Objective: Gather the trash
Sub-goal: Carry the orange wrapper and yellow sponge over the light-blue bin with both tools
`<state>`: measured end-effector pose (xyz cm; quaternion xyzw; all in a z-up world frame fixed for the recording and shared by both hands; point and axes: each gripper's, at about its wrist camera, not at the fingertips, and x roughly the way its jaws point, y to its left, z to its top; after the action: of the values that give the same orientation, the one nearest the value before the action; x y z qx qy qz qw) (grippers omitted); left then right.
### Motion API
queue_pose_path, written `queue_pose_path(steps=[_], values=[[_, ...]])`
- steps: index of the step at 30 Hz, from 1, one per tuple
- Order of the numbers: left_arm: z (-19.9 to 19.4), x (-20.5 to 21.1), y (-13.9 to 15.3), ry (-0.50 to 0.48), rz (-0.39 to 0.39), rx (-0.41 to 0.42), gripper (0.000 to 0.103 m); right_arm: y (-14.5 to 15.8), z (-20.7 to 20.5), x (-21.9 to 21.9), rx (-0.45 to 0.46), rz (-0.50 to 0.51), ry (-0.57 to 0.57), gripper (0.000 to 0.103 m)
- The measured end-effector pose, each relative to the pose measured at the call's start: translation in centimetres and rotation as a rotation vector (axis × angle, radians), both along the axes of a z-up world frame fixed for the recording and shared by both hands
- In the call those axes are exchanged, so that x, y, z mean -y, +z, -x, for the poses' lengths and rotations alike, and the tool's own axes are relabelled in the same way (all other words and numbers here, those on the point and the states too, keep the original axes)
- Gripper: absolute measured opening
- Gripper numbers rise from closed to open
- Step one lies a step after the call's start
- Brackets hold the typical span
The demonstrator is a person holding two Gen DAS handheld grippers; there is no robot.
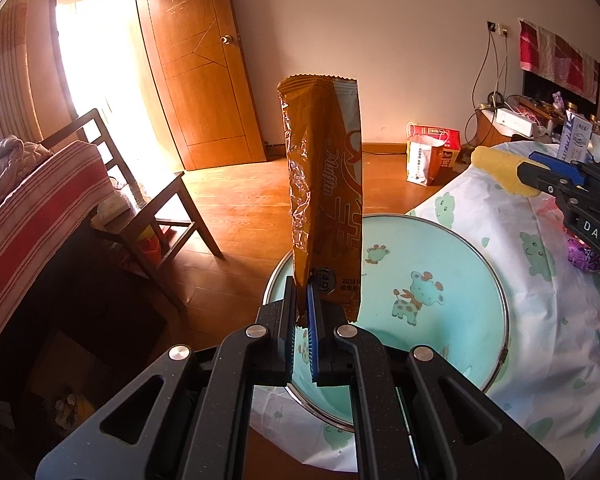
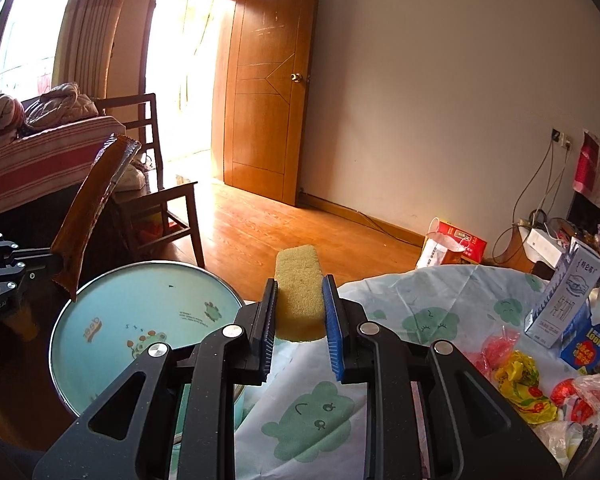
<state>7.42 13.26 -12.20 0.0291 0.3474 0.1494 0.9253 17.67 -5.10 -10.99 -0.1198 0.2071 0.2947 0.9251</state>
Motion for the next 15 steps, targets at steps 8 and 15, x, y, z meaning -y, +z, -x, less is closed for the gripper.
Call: queue_pose_path(steps=[8, 15], values=[[0.00, -0.30, -0.37, -0.002, 0.005, -0.007, 0.005, -0.29, 0.10, -0.44, 0.001, 0.000, 0.028, 0.023], [-0.03, -0.12, -0.54, -0.012, 0.008, -0.014, 0.005, -0.36, 0.35, -0.67, 0.004, 0.005, 0.061, 0.023]])
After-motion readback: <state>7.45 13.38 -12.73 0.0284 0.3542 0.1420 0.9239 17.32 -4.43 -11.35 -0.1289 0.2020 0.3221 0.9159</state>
